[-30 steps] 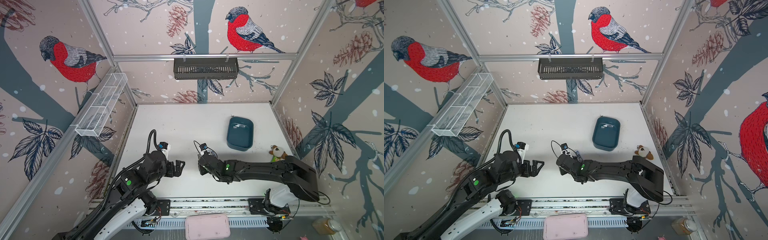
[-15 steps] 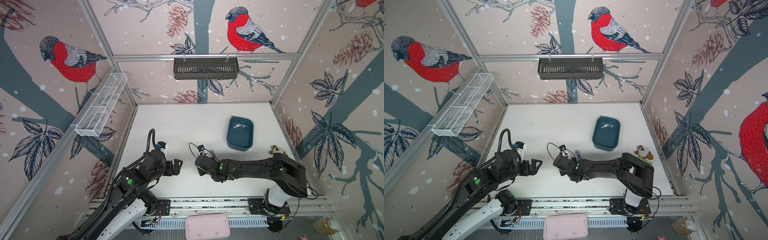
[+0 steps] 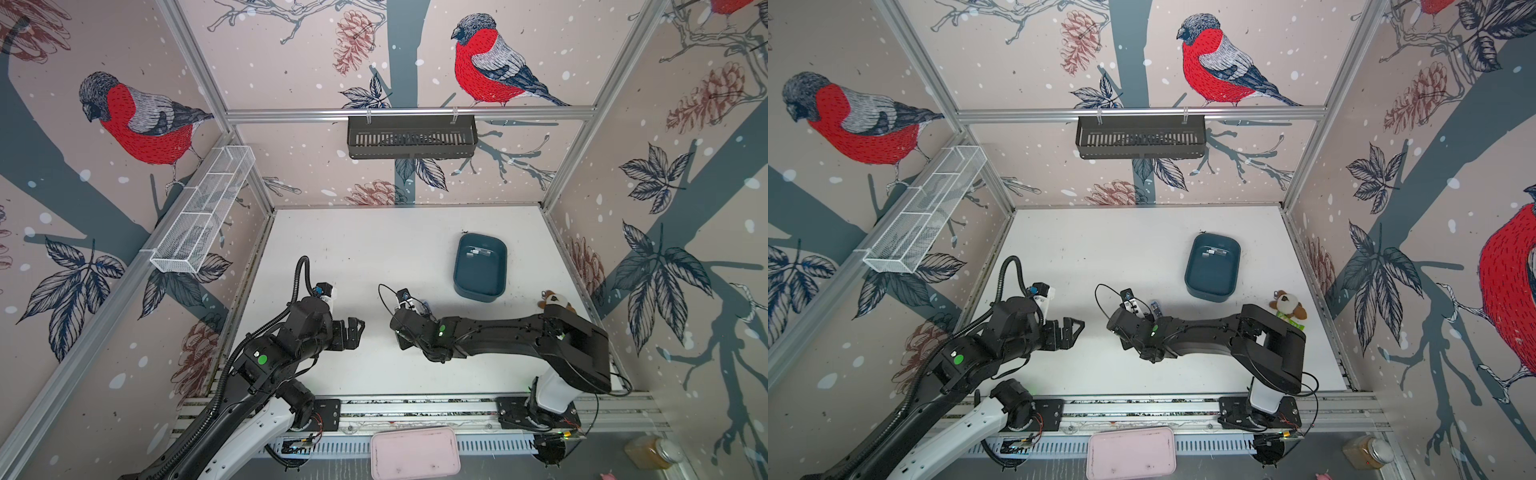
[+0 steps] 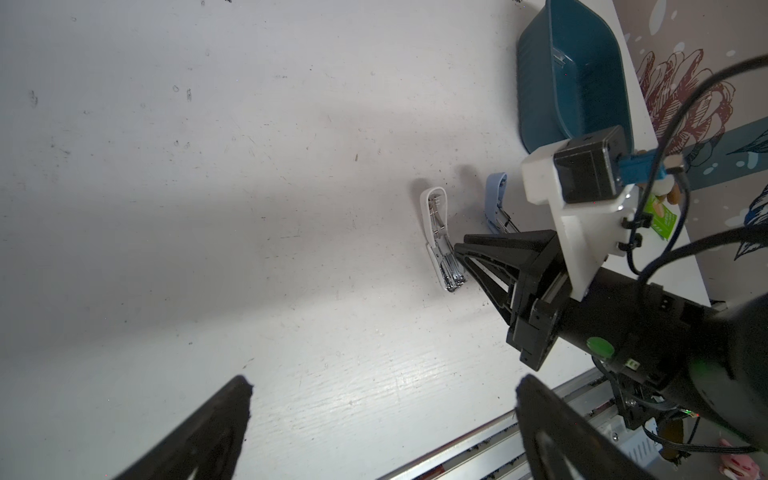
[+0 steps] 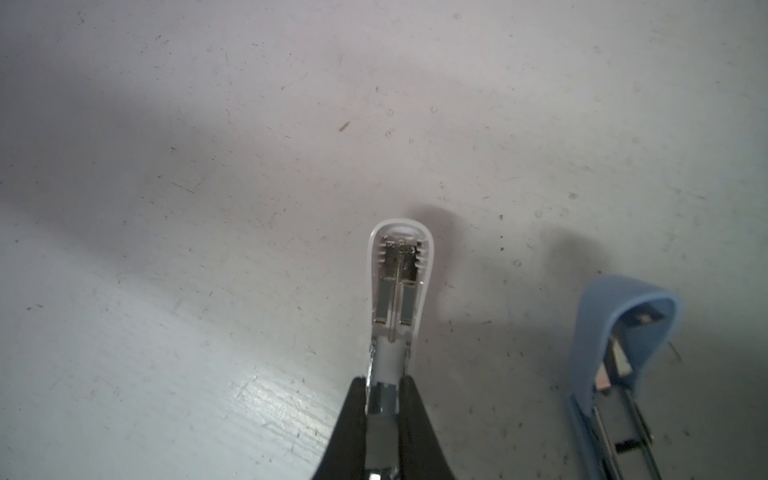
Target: Load the staples into the stapler
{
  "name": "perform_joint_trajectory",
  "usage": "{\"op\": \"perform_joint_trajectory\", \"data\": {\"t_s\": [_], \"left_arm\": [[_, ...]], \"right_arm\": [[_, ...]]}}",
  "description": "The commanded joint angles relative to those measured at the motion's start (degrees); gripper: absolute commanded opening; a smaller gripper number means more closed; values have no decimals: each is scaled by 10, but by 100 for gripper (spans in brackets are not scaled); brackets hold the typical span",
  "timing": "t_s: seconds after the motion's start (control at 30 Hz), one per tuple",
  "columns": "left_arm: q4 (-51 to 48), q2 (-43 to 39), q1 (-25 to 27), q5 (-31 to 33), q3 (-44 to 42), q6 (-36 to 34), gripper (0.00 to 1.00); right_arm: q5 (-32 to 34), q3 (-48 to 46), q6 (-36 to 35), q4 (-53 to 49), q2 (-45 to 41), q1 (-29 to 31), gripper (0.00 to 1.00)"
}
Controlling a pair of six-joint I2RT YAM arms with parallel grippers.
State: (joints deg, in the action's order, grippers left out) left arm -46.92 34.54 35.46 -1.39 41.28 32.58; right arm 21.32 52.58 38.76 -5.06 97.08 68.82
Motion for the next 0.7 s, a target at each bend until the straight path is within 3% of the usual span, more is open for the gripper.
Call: {"op": "perform_joint_trajectory", "data": {"t_s": [0.0,0.67], "left_arm": [[2,-1,-2,-4,0,-6,99],[3,-3,-3,-5,-1,-7,99]], "right_arm": [[-4,-2,-4,7,1,1,14],[-14,-3,-1,10,13,4,14]]}}
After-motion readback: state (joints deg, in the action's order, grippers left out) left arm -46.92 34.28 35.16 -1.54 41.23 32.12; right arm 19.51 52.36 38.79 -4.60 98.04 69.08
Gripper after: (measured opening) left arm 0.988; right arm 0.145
